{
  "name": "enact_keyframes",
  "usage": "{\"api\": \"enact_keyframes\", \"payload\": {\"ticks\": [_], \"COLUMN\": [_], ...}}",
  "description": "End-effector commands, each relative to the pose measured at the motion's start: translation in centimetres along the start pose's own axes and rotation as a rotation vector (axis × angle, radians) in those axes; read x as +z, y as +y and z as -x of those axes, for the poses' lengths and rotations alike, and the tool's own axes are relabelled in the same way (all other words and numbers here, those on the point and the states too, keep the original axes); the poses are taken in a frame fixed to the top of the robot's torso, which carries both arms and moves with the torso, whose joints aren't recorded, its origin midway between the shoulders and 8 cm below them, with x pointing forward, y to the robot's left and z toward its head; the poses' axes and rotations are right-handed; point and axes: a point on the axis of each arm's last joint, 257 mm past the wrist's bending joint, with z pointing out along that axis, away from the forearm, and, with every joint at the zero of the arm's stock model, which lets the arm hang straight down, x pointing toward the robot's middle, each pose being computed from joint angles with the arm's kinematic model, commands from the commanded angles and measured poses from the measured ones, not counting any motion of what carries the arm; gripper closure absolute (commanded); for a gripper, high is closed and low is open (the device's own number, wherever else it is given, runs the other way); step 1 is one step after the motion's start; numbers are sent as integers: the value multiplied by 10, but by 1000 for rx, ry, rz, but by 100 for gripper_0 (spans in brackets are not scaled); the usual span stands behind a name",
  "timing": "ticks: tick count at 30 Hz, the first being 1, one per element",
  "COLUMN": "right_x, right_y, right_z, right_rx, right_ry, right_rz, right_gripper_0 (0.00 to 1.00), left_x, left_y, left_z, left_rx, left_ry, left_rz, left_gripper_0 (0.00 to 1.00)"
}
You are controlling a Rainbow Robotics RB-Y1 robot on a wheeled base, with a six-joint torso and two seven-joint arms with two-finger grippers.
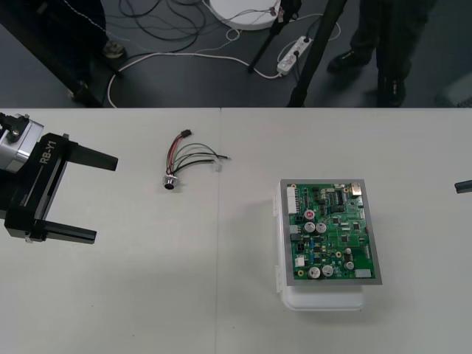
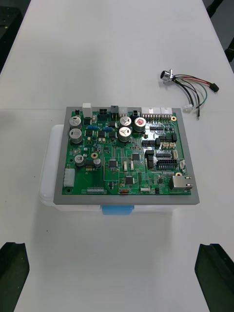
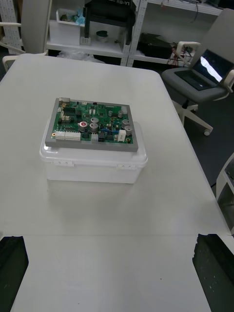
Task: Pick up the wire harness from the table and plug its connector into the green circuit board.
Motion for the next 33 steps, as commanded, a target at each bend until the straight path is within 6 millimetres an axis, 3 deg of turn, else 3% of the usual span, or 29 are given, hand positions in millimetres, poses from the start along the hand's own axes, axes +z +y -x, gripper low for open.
{"api": "enact_keyframes", "payload": {"ticks": [1,33], "right_x": [4,4], "right_y": [9,9], "right_z": [1,1], "right_rx": [45,45], "right_ry": [-18,-18], "right_rz": [20,20], "right_gripper_0": [0,0], "left_x": [-2,-2], "left_y": [7,7], "left_z": [9,9], "left_rx": [72,72], "left_ry": [-7,-7], "left_rz": [35,35], "left_gripper_0": [0,0]}}
